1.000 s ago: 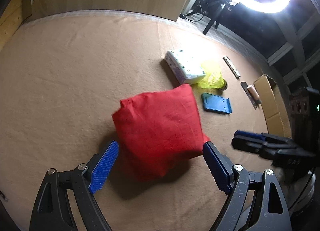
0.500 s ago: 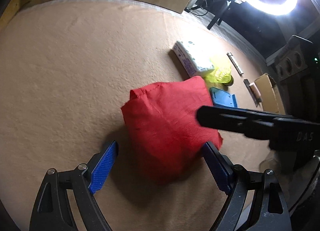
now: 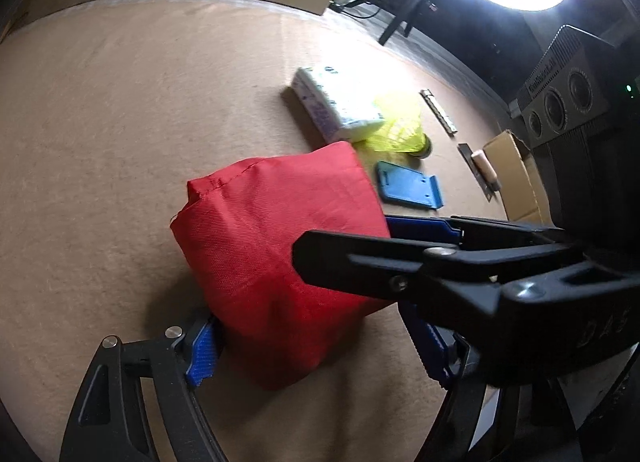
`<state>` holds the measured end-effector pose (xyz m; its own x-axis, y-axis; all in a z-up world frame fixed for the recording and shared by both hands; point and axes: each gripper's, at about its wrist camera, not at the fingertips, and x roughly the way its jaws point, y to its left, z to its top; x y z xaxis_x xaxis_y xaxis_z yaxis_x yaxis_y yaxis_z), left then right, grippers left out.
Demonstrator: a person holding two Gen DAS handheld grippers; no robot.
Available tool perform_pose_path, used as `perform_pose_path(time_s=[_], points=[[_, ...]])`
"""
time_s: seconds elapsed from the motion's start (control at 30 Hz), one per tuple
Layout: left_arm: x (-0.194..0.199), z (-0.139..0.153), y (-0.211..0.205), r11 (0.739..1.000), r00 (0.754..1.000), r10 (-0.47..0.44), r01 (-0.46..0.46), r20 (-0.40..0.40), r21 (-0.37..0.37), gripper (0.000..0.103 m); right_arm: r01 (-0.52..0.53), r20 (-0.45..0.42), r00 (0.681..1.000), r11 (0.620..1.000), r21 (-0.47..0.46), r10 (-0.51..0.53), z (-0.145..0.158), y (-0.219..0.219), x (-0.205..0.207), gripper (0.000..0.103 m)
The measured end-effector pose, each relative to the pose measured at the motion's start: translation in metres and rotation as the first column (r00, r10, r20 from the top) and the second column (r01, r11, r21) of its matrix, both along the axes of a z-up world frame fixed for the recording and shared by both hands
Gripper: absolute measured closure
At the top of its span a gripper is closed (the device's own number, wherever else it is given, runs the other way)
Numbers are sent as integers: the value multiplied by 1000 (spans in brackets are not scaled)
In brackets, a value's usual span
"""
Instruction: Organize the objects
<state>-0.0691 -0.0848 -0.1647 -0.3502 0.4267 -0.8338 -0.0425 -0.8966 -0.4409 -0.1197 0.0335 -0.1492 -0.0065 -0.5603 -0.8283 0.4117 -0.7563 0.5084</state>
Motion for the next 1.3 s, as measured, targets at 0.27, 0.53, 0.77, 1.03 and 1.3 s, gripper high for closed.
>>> perform_pose_path(time_s=[0.27,0.53,0.77,1.03,1.3], points=[[-6,1,14,1000,1000,3,-3,-3,-29,23,4,39,999,1000,-12,-3,-13,15,-2,46],[-7,5,15,999,1000,3,-4,-20,-32,28,1,26,1000,1000,-28,0,-7,17,-1,49],[-7,36,38,1000,997,-16,14,-75,-24,30,24,-23,999,997,-71,-26,22,52,7,50],[-26,84,126,990,974,-137,131,-181,-43,30,119,-111,985,988,-96,-129,71,144,0,50],[-70,105,246,969,940,-246,244,-236,-39,30,230,-177,954,969,-87,-242,100,257,-29,50]])
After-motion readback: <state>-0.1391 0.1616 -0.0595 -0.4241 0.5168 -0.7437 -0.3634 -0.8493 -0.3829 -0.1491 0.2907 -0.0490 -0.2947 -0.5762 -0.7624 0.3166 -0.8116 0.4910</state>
